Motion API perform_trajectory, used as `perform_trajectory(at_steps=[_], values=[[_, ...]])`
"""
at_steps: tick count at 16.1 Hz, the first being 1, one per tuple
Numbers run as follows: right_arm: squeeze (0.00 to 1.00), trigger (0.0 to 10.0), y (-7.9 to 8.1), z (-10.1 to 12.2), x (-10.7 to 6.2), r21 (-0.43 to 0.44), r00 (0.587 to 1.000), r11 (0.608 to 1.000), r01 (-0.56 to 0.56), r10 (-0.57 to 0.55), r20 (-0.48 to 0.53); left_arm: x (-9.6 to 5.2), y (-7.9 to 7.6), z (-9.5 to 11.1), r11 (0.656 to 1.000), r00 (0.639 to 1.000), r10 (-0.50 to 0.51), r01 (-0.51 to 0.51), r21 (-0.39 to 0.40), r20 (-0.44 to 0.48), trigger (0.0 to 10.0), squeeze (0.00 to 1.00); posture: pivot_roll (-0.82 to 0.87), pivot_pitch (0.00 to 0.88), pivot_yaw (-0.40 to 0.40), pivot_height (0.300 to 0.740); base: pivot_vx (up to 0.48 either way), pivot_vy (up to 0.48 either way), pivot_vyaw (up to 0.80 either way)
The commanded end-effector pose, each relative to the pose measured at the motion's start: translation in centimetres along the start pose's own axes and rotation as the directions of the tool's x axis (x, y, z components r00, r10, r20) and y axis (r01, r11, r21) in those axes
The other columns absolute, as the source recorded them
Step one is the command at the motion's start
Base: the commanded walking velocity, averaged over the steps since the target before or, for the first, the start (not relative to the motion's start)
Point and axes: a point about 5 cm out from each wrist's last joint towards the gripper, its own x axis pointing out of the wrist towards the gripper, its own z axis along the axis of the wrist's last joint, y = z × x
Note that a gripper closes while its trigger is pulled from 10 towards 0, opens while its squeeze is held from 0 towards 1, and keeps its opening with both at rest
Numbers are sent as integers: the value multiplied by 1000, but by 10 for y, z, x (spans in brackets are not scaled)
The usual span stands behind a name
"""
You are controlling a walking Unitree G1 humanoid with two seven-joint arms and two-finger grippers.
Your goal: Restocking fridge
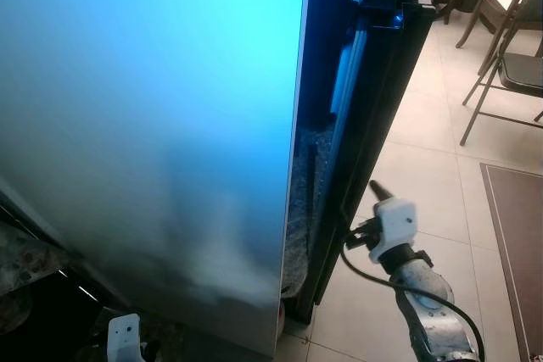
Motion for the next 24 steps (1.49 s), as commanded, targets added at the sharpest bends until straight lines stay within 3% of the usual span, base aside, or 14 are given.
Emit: perform_trajectory(at_steps=[1, 2, 7, 11, 14, 15, 18, 21, 23, 24], values=[[0, 10000, -3, 2, 2, -17, 1000, 1000, 25, -25, 10, -1, 2, -2, 1000, 1000, 6, -6, 7, -9, 10000, 0, -82, 0, 20, 740, 0, 0, 0], [0, 10000, -10, 2, 0, -31, 996, 996, 84, -84, 14, -1, 2, -3, 1000, 1000, 6, -6, 8, -8, 10000, 0, -83, 0, 20, 740, 0, 0, 0], [0, 10000, -20, -4, -6, -52, 988, 987, 153, -154, -6, -1, 2, -3, 1000, 1000, 4, -4, 9, -11, 10000, 0, -83, 0, 18, 740, 0, 0, 0], [0, 10000, -34, -7, -12, -72, 961, 959, 276, -277, -11, -1, 2, -4, 1000, 1000, 4, -4, 9, -12, 10000, 0, -83, 0, 18, 740, 0, 0, 0], [0, 10000, -53, -17, -29, -93, 908, 908, 410, -415, -54, -1, 2, -4, 1000, 1000, 3, -3, 11, -13, 10000, 0, -85, 0, 19, 740, 0, 0, 0], [0, 10000, -61, -28, -45, -108, 873, 876, 469, -479, -95, -1, 2, -4, 1000, 1000, 2, -1, 13, -13, 10000, 0, -89, 0, 19, 740, 0, 0, 0], [0, 10000, -63, -49, -71, -119, 816, 834, 538, -551, -175, -1, 2, -4, 1000, 1000, -2, 2, 15, -15, 10000, 0, -94, 0, 20, 740, 0, 0, 0], [0, 10000, -58, -74, -90, -103, 768, 816, 569, -572, -287, -1, 2, -4, 1000, 1000, -6, 7, 17, -16, 10000, 0, -94, 0, 18, 740, 0, 0, 0], [0, 10000, -53, -92, -101, -108, 740, 822, 559, -553, -382, -1, 1, -4, 1000, 1000, -8, 8, 18, -15, 10000, 0, -91, 0, 18, 740, 0, 0, 0], [0, 10000, -49, -96, -102, -98, 746, 836, 539, -529, -405, -1, 1, -4, 1000, 1000, -8, 8, 18, -14, 10000, 0, -89, 0, 18, 740, 0, 0, 0]])
